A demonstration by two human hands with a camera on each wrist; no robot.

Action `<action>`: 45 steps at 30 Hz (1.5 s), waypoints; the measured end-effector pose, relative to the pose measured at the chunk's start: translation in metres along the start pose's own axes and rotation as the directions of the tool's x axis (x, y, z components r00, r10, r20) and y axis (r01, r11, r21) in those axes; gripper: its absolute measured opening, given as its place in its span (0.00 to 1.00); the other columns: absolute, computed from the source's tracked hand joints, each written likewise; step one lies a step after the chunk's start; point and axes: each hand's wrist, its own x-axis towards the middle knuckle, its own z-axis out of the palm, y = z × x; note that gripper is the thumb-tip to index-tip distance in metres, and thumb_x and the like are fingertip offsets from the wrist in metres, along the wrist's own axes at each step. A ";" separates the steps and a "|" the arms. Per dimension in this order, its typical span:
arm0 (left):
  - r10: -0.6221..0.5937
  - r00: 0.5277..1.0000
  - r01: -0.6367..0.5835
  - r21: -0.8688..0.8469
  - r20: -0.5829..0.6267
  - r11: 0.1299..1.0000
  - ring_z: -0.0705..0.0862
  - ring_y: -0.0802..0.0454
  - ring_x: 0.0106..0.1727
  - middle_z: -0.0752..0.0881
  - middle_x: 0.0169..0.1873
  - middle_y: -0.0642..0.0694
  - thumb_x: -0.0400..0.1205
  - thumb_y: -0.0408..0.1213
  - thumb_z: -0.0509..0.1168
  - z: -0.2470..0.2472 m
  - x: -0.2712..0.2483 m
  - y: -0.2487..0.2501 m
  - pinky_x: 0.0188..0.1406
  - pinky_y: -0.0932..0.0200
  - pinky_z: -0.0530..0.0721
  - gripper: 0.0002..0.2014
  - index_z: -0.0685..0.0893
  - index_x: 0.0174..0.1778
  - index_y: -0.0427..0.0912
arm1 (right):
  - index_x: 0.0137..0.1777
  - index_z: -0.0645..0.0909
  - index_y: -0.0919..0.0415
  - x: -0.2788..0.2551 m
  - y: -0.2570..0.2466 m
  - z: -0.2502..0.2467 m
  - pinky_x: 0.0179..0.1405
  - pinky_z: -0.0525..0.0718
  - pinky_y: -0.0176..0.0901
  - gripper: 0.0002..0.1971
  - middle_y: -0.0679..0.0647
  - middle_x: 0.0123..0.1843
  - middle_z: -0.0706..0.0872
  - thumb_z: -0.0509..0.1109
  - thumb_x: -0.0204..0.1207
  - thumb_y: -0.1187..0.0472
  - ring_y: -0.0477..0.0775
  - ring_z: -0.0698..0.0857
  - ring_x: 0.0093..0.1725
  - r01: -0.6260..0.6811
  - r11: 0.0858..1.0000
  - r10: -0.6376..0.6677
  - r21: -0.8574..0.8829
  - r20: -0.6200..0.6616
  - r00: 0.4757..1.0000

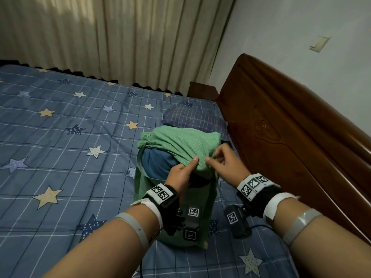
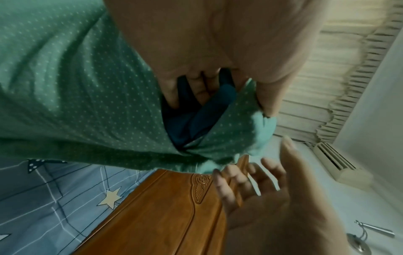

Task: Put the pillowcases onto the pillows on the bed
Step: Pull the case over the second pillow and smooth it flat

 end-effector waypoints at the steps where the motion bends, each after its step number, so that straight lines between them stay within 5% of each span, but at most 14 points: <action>1: 0.026 1.000 -0.027 -0.031 -0.014 0.999 0.91 0.45 0.37 0.91 0.34 0.40 0.77 0.52 0.74 0.001 -0.002 0.001 0.38 0.55 0.88 0.19 0.88 0.37 0.36 | 0.54 0.73 0.57 0.004 0.000 -0.004 0.50 0.82 0.44 0.17 0.55 0.53 0.76 0.74 0.76 0.49 0.52 0.81 0.48 -0.021 0.999 0.023 0.029 -0.069 0.997; 4: 0.040 0.999 -0.039 -0.051 0.019 0.998 0.89 0.47 0.33 0.88 0.30 0.42 0.81 0.37 0.72 0.006 -0.009 0.003 0.34 0.56 0.88 0.10 0.85 0.39 0.35 | 0.76 0.66 0.55 0.018 0.002 -0.018 0.74 0.70 0.48 0.32 0.58 0.74 0.68 0.74 0.76 0.49 0.57 0.73 0.73 -0.086 0.996 0.087 0.024 -0.058 0.994; 7: 0.058 0.995 -0.056 -0.031 0.084 0.998 0.88 0.49 0.30 0.88 0.28 0.42 0.81 0.25 0.68 0.013 -0.014 0.000 0.31 0.57 0.88 0.04 0.85 0.44 0.26 | 0.86 0.53 0.51 0.032 0.001 -0.025 0.79 0.65 0.53 0.41 0.55 0.85 0.61 0.70 0.79 0.44 0.58 0.65 0.82 -0.200 0.974 0.188 0.106 0.109 0.976; 9: 0.023 0.992 -0.017 -0.050 0.122 0.999 0.88 0.41 0.36 0.88 0.33 0.36 0.78 0.25 0.69 0.016 -0.018 -0.002 0.42 0.48 0.89 0.04 0.87 0.43 0.26 | 0.84 0.59 0.54 0.042 0.001 -0.027 0.74 0.73 0.52 0.38 0.57 0.80 0.70 0.69 0.79 0.44 0.60 0.73 0.77 -0.261 0.963 0.250 0.065 0.146 0.957; 12: 0.021 0.994 -0.011 -0.092 0.111 0.996 0.88 0.45 0.30 0.87 0.28 0.40 0.76 0.29 0.72 0.014 -0.020 -0.006 0.36 0.54 0.88 0.05 0.87 0.36 0.32 | 0.60 0.83 0.59 0.054 0.002 -0.030 0.58 0.79 0.46 0.14 0.57 0.58 0.87 0.70 0.80 0.51 0.60 0.85 0.60 -0.143 0.962 0.165 -0.232 0.080 0.983; 14: 0.041 0.994 -0.023 -0.182 0.097 0.983 0.91 0.42 0.41 0.92 0.40 0.40 0.74 0.37 0.75 0.012 -0.016 -0.008 0.45 0.51 0.90 0.11 0.87 0.46 0.33 | 0.42 0.81 0.53 0.056 -0.006 -0.036 0.48 0.78 0.46 0.07 0.52 0.41 0.84 0.69 0.80 0.53 0.59 0.84 0.50 -0.046 0.944 0.069 -0.328 0.060 0.996; 18: 0.058 0.991 -0.025 -0.255 0.123 0.967 0.89 0.35 0.59 0.90 0.59 0.37 0.77 0.44 0.76 0.013 -0.010 -0.011 0.64 0.29 0.83 0.24 0.82 0.68 0.41 | 0.34 0.73 0.50 0.057 -0.032 -0.048 0.43 0.79 0.49 0.13 0.46 0.33 0.78 0.69 0.81 0.55 0.57 0.82 0.42 0.147 0.934 -0.125 -0.327 0.087 0.988; 23: -0.090 0.968 0.128 -0.154 0.233 0.980 0.89 0.40 0.61 0.90 0.59 0.40 0.76 0.59 0.74 0.027 -0.008 -0.007 0.66 0.38 0.83 0.31 0.84 0.69 0.41 | 0.37 0.73 0.54 0.064 -0.046 -0.048 0.38 0.74 0.48 0.11 0.47 0.31 0.78 0.68 0.80 0.55 0.55 0.81 0.39 0.232 0.918 -0.237 -0.322 0.023 0.971; 26: -0.231 0.927 0.280 -0.136 0.296 0.950 0.88 0.40 0.63 0.90 0.59 0.42 0.75 0.68 0.67 0.026 -0.007 -0.004 0.67 0.37 0.82 0.33 0.85 0.67 0.48 | 0.36 0.72 0.53 0.063 -0.026 -0.046 0.38 0.73 0.46 0.13 0.49 0.34 0.80 0.68 0.80 0.53 0.60 0.82 0.41 0.120 0.926 -0.136 -0.357 -0.020 0.990; 28: -0.232 0.930 0.290 -0.181 0.286 0.940 0.87 0.41 0.65 0.89 0.62 0.43 0.74 0.70 0.66 0.021 -0.002 -0.009 0.69 0.35 0.80 0.35 0.84 0.69 0.50 | 0.40 0.74 0.51 0.062 -0.016 -0.045 0.42 0.76 0.45 0.10 0.52 0.41 0.82 0.69 0.79 0.51 0.62 0.85 0.47 0.040 0.879 0.008 -0.476 0.097 0.995; 34: -0.150 0.962 0.181 -0.124 0.228 0.976 0.88 0.44 0.63 0.90 0.59 0.42 0.78 0.57 0.72 0.023 -0.002 -0.022 0.73 0.42 0.79 0.29 0.85 0.68 0.40 | 0.68 0.65 0.62 0.054 -0.017 -0.027 0.50 0.82 0.49 0.37 0.57 0.57 0.80 0.76 0.70 0.39 0.61 0.84 0.57 -0.072 0.859 0.240 -0.507 0.274 0.931; 37: -0.142 0.974 0.175 -0.186 0.177 0.967 0.89 0.43 0.60 0.91 0.57 0.40 0.79 0.55 0.71 0.009 0.000 -0.015 0.65 0.46 0.84 0.26 0.85 0.66 0.40 | 0.63 0.72 0.59 0.049 -0.009 -0.018 0.48 0.81 0.49 0.25 0.59 0.59 0.84 0.75 0.72 0.48 0.62 0.84 0.57 0.039 0.790 0.185 -0.612 0.297 0.937; 41: -0.072 0.997 0.057 -0.351 -0.029 0.934 0.92 0.45 0.49 0.93 0.51 0.41 0.82 0.51 0.69 -0.022 0.018 0.001 0.46 0.52 0.89 0.20 0.86 0.63 0.39 | 0.61 0.80 0.57 0.036 0.002 -0.030 0.56 0.80 0.47 0.17 0.54 0.59 0.86 0.73 0.73 0.57 0.59 0.84 0.60 0.162 0.849 0.040 -0.502 0.368 0.929; 45: -0.113 0.992 0.080 -0.399 -0.059 0.913 0.89 0.30 0.56 0.88 0.58 0.29 0.75 0.52 0.76 -0.035 0.027 0.013 0.57 0.29 0.85 0.30 0.85 0.64 0.32 | 0.61 0.80 0.57 0.028 0.006 -0.043 0.55 0.80 0.44 0.16 0.53 0.59 0.85 0.72 0.72 0.60 0.58 0.84 0.60 0.130 0.801 0.164 -0.585 0.424 0.891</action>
